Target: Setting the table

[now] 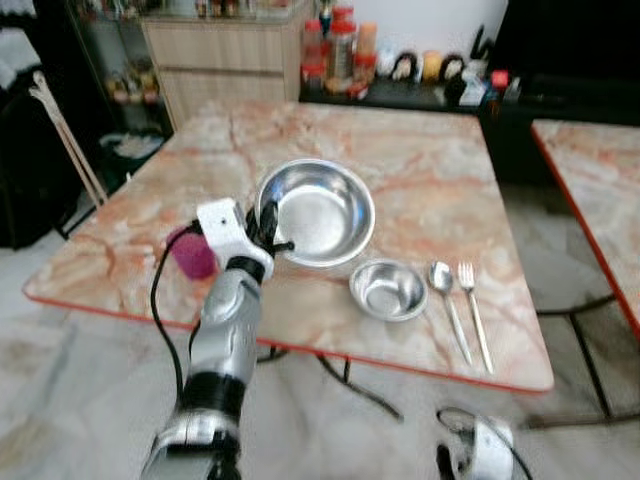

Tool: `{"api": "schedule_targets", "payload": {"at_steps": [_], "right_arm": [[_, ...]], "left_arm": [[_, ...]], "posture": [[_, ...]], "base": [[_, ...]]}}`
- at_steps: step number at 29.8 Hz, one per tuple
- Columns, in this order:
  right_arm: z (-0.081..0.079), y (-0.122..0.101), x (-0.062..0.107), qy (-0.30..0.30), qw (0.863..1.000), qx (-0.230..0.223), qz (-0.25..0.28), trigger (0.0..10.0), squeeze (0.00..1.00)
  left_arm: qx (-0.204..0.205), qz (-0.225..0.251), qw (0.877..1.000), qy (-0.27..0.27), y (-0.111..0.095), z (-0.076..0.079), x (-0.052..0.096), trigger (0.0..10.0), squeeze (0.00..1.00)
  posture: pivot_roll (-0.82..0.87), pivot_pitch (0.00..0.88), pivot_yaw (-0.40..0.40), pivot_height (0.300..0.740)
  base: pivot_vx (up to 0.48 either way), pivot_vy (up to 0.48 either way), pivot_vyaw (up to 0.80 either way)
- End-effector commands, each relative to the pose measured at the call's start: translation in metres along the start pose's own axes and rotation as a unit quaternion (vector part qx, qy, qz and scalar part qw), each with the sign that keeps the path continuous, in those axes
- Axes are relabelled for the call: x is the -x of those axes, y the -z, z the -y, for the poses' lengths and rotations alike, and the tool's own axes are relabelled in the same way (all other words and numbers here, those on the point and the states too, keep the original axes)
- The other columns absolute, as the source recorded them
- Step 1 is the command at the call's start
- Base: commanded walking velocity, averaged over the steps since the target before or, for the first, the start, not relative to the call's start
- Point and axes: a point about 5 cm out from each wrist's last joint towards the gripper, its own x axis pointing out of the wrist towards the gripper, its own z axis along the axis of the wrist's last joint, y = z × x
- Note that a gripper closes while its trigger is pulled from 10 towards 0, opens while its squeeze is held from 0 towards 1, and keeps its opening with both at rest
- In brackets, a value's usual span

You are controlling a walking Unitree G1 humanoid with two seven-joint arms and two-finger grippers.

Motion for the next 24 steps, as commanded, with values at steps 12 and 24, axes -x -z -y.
{"api": "schedule_targets", "payload": {"at_steps": [12,24], "right_arm": [[0.006,-0.002,0.0,0.007,1.0,0.002,0.003,10.0,0.0],[0.006,-0.001,0.0,0.006,1.0,0.005,0.002,10.0,0.0]], "left_arm": [[0.008,0.032,0.999,0.015,-0.015,0.009,-0.006,10.0,0.0],[0.01,0.032,0.999,0.019,-0.017,0.011,-0.005,10.0,0.0]], "posture": [[0.02,0.0,-0.025,0.74],[0.02,0.0,-0.024,0.74]], "base": [[0.0,-0.283,0.0],[0.0,-0.284,0.0]]}}
